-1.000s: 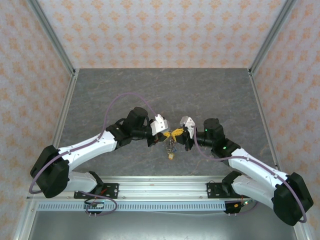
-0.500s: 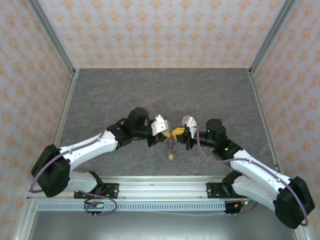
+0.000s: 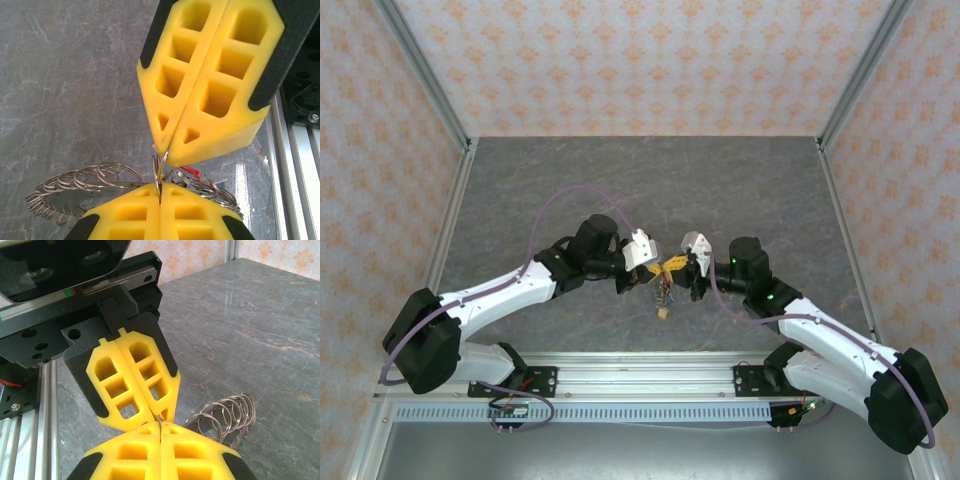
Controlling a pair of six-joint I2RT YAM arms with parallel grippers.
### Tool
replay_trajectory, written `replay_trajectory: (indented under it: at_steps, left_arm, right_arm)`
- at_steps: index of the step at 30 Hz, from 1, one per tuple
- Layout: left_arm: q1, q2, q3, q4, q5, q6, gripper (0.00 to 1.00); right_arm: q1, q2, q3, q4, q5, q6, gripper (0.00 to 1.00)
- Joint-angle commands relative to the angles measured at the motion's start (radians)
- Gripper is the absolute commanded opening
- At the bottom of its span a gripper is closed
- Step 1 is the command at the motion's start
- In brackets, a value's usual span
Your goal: Put the keys on the keyring
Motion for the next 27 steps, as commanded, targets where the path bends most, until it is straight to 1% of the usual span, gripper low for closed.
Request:
replay_trajectory:
  at_steps: [1,4,6,9,14,23,25,27]
  left_arm:
    - [-0.009,-0.005,0.036,0.038,0.02,0.007,0.0]
    - [-0.012,-0.01,0.034,0.044,0.015,0.017,0.0]
    - [-0.014,-0.011,0.033,0.043,0.018,0.023,0.0]
    - [-0.015,-0.011,0.033,0.041,0.018,0.029,0.0]
    - [-0.015,-0.007,0.033,0.047,0.018,0.029,0.0]
    - [-0.015,-0.006,0.032,0.056,0.009,0.026,0.0]
    - [-0.015,-0.01,0.03,0.058,0.009,0.025,0.0]
    - [-0.015,-0.012,0.027,0.06,0.007,0.023,0.0]
  right_arm:
    - [0.002,0.006,0.038,0.022,0.144,0.018,0.0]
    - [0.003,0.012,0.064,-0.06,0.233,0.002,0.0]
    - [0.002,0.01,0.06,-0.049,0.257,0.021,0.0]
    - [0.003,0.012,0.055,-0.041,0.251,0.035,0.0]
    - [0.003,0.029,0.071,-0.093,0.245,0.042,0.0]
    - [0.003,0.031,0.08,-0.122,0.226,0.043,0.0]
    - [0.002,0.024,0.077,-0.13,0.233,0.037,0.03]
    - [0.004,0.015,0.078,-0.158,0.241,0.009,0.04]
